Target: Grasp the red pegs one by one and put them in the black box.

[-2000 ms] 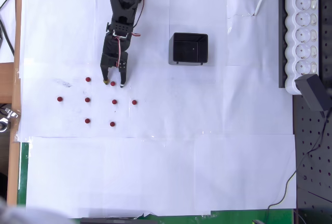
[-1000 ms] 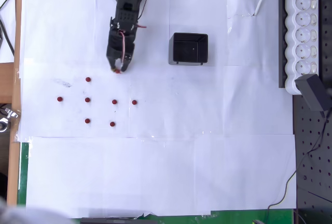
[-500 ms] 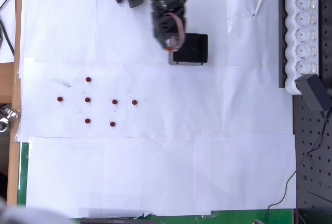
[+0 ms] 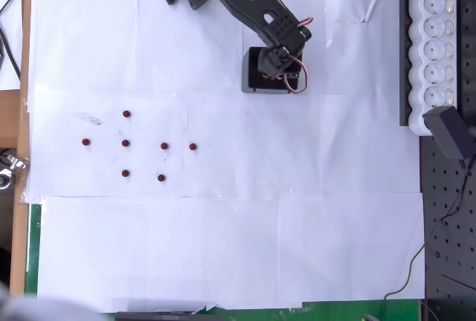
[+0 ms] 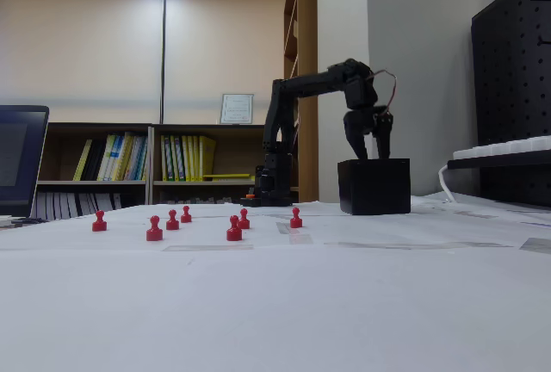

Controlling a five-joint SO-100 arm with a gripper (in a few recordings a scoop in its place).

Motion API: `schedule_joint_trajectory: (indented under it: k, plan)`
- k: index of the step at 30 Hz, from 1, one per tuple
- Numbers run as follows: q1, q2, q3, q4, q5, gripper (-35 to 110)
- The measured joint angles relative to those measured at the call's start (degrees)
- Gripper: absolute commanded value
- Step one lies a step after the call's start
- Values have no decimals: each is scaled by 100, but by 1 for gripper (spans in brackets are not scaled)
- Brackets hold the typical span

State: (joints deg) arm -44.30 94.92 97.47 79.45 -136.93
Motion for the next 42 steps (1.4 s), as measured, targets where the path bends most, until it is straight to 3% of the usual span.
schedule_joint_trajectory:
  k: [8, 13, 20, 23, 30, 42]
  plan:
    - [-123, -53, -202, 18, 0, 17]
    - [18, -967, -202, 413, 132, 17]
    - [1143, -2918, -202, 562, 1020, 17]
    - [2021, -3647, -1380, 396, 1890, 17]
    - [4509, -4034, -4966, -1898, 3797, 17]
    - [6565, -2944, -6697, -6609, 4834, 17]
